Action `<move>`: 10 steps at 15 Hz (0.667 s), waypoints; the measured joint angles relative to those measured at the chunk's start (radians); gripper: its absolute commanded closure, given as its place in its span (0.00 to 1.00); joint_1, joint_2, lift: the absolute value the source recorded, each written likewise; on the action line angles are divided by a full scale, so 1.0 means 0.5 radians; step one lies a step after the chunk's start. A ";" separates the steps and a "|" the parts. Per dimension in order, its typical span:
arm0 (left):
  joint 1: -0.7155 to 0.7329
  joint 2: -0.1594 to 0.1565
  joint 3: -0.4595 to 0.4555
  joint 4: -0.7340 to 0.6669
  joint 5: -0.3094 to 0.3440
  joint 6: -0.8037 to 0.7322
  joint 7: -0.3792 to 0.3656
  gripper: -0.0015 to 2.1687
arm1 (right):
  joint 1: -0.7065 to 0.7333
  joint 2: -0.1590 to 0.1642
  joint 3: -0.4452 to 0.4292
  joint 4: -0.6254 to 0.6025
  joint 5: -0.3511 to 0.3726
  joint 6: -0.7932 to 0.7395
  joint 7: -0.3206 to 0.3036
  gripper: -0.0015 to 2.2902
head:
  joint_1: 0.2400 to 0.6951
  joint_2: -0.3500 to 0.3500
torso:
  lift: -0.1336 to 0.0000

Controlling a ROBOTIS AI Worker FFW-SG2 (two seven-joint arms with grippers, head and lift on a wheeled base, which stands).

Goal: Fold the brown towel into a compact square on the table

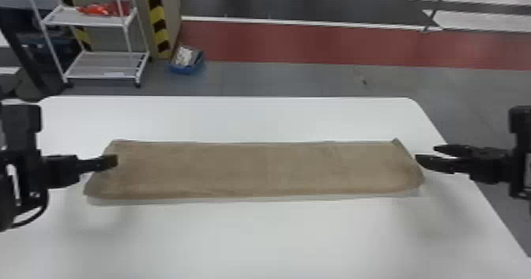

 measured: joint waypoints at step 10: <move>0.008 0.002 -0.003 0.002 -0.015 0.000 -0.012 0.04 | 0.039 0.026 0.037 -0.061 0.065 -0.051 -0.054 0.12 | 1.00 0.39 | 0.07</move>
